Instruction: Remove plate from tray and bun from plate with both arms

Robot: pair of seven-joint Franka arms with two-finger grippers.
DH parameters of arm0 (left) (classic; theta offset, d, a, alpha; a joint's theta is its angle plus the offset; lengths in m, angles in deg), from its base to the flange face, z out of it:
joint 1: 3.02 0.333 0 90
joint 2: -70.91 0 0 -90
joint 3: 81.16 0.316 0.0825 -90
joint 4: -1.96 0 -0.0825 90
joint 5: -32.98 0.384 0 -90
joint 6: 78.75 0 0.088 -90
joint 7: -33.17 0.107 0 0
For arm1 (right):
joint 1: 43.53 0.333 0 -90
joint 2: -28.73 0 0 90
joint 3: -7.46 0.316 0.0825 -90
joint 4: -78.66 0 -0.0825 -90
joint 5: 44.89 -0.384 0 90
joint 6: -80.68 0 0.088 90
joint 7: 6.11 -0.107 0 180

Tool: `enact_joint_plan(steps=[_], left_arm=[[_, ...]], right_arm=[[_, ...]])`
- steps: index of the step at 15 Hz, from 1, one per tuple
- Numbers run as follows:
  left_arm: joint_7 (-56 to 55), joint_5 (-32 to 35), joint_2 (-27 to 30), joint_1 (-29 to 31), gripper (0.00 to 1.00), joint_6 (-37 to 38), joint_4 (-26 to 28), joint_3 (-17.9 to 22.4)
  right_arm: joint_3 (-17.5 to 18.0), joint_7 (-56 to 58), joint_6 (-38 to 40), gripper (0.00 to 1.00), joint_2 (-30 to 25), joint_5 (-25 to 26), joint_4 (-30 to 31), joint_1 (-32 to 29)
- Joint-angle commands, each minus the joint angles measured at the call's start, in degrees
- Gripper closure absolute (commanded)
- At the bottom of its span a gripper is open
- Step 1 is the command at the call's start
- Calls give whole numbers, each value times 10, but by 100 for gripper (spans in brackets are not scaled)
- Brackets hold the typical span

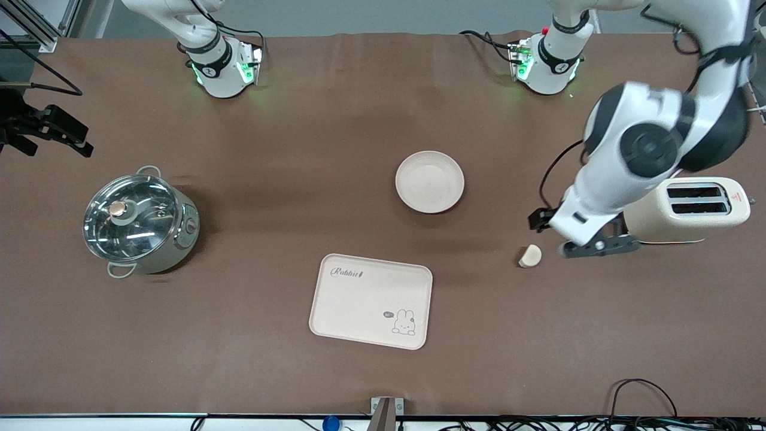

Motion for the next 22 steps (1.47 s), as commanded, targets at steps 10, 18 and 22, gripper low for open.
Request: enact_joint_plan(steps=[10, 18, 22], left_arm=[[142, -9, 86, 73, 0, 107, -77, 3], [89, -81, 83, 69, 0, 167, -98, 3], [129, -107, 83, 84, 0, 168, -97, 2]], right_arm=[[10, 1, 2, 0, -4, 8, 6, 3], [9, 1, 7, 0, -7, 8, 6, 5], [9, 1, 5, 0, -7, 8, 6, 7]])
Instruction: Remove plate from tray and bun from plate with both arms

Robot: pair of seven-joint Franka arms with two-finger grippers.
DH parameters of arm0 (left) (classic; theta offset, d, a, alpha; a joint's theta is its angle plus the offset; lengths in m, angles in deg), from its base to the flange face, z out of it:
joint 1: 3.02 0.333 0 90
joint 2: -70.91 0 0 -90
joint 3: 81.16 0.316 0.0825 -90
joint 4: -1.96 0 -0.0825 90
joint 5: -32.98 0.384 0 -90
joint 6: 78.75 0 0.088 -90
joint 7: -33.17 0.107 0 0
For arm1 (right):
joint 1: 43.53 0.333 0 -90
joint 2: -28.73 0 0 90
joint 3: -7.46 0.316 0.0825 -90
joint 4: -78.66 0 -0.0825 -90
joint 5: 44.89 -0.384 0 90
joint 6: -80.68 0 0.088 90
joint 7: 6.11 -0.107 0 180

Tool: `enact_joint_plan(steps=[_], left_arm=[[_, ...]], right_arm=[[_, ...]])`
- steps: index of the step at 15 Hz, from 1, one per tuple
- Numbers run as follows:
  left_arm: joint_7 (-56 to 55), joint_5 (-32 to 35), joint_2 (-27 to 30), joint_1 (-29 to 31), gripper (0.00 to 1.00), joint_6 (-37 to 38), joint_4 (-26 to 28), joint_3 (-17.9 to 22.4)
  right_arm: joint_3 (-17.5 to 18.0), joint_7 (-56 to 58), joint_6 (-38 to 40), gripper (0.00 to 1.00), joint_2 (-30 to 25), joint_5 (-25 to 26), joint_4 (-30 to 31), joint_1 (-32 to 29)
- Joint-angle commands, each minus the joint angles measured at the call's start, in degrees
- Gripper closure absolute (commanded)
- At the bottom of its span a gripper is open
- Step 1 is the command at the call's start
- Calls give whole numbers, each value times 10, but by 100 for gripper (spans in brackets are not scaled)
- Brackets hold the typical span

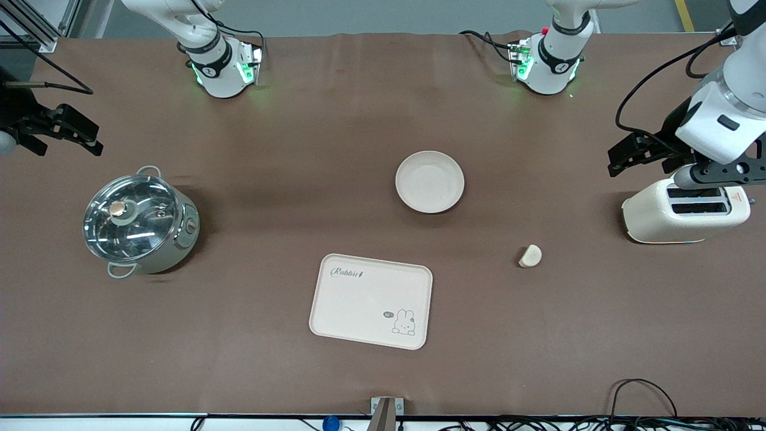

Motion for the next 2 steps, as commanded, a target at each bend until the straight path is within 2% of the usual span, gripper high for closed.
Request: enact_joint_plan(steps=[1, 2], left_arm=[[16, -11, -7, 5, 0, 15, -18, -1], [16, -11, -6, 4, 0, 15, -18, -2]], right_arm=[[0, 1, 1, 0, -7, 8, 5, 1], [1, 1, -1, 0, -7, 8, 5, 1]])
